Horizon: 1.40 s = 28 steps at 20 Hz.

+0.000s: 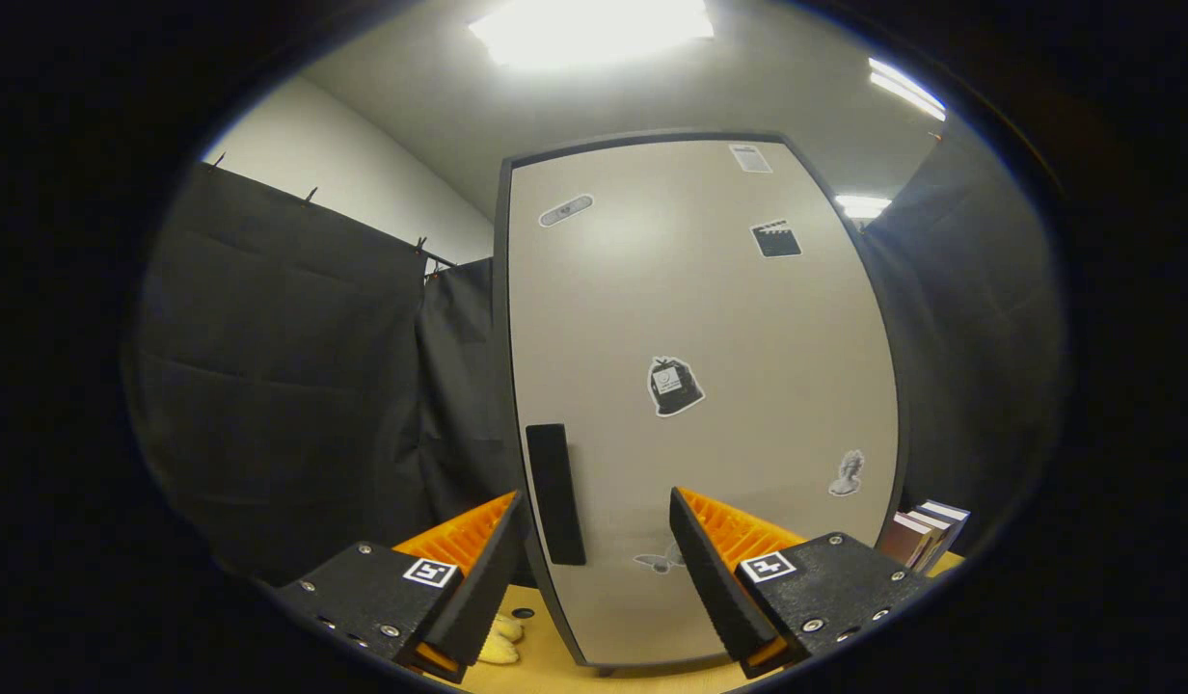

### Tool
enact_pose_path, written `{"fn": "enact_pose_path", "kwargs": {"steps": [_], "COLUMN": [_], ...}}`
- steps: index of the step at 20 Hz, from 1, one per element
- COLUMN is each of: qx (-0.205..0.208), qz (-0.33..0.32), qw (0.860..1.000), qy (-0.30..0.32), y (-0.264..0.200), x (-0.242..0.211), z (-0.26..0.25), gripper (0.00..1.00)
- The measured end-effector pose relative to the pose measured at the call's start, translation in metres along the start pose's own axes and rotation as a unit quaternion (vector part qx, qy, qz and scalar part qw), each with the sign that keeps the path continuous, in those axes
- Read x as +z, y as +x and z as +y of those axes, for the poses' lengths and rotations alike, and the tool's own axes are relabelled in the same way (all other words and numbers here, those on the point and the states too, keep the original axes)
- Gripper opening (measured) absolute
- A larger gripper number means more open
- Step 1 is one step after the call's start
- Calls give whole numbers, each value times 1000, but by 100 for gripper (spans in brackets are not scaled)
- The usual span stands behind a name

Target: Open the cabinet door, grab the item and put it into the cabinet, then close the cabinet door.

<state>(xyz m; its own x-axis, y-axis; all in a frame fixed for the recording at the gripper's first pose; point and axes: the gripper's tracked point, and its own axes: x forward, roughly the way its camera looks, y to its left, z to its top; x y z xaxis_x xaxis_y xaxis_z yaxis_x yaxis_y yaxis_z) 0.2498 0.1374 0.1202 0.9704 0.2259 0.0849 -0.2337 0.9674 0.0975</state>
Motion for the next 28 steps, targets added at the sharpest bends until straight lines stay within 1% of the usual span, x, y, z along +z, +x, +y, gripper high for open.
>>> {"fn": "enact_pose_path", "kwargs": {"steps": [6,9,11,12,13,14,15,16,17,18,19,21,23,26,28], "qx": [10,21,25,25,23,17,12,9,7,4,1,-9,-14,-16,-12], "qz": [20,40,54,61,69,75,81,86,90,100,111,104,100,111,113], "qw": [1000,999,998,998,997,997,996,996,996,995,994,994,994,993,993], "qy": [-6,-5,-14,-19,-23,-25,-25,-22,-20,-20,-22,-34,-45,-26,-31], "y": [40,54,62,66,69,72,75,78,82,84,85,84,84,84,82], "x": [-13,-21,-26,-29,-32,-35,-38,-41,-44,-48,-53,-52,-51,-52,-52], "z": [16,25,28,29,29,27,26,27,28,28,27,27,26,26,26], "gripper": [89,85,80,75,72,65,61,54,51,45,42,39,33,21,21]}}
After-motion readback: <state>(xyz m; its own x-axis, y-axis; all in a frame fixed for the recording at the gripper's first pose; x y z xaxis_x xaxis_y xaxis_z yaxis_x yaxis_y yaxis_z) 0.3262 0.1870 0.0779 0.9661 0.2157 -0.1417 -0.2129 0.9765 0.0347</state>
